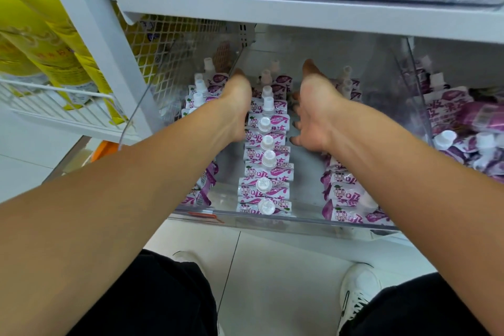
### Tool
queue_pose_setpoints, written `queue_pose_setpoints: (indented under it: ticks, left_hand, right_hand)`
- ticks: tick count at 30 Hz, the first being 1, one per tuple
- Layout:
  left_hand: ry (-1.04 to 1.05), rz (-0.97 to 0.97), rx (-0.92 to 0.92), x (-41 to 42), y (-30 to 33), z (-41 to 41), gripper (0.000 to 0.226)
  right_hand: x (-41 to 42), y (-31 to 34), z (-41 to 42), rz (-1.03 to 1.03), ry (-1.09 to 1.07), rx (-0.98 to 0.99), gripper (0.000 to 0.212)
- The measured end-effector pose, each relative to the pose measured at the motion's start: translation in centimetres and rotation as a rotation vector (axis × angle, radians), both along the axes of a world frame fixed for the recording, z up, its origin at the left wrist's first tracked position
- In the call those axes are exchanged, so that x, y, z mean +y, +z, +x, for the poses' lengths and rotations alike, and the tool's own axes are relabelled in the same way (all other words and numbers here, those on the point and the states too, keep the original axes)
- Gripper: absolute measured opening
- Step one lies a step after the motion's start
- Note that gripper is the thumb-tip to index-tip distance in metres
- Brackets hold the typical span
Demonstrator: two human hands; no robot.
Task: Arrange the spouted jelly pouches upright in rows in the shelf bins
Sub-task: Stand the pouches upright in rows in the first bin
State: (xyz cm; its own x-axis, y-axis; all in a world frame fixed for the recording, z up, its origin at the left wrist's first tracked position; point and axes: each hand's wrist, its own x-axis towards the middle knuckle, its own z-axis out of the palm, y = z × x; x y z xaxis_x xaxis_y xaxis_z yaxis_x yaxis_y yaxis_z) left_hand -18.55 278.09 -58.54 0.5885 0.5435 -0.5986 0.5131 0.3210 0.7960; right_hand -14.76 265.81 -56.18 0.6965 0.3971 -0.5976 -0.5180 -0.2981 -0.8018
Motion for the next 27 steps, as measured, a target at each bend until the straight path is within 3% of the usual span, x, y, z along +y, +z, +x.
queue_pose_setpoints:
  ticks: [4,8,10,14,17,22,27]
  left_hand:
    - [0.036,-0.007,-0.101,0.2,-0.5,0.1,0.061]
    - [0.006,-0.007,-0.091,-0.1,-0.4,0.2,0.059]
    - [0.003,-0.020,-0.073,0.0,-0.5,0.3,0.067]
    - [-0.003,-0.144,-0.114,0.2,-0.3,-0.1,0.081]
    - [-0.006,-0.111,-0.078,0.9,-1.1,0.3,0.097]
    - [-0.037,-0.117,-0.071,0.1,-0.4,-1.1,0.081]
    - [0.014,-0.208,-0.091,1.0,-2.8,-0.2,0.103]
  right_hand:
    - [2.1,0.8,1.2,0.062,-0.091,0.003,0.059]
    - [4.9,-7.7,9.2,0.131,-0.131,0.042,0.118]
    - [4.0,-4.6,5.8,0.197,-0.069,0.064,0.133]
    - [2.7,0.0,1.1,0.128,-0.012,0.084,0.099]
    - [2.5,-0.6,1.6,0.147,0.004,0.138,0.096]
    - [2.1,-0.6,1.3,0.021,0.035,0.166,0.094]
    - [2.5,-2.3,2.8,0.007,0.015,0.134,0.109]
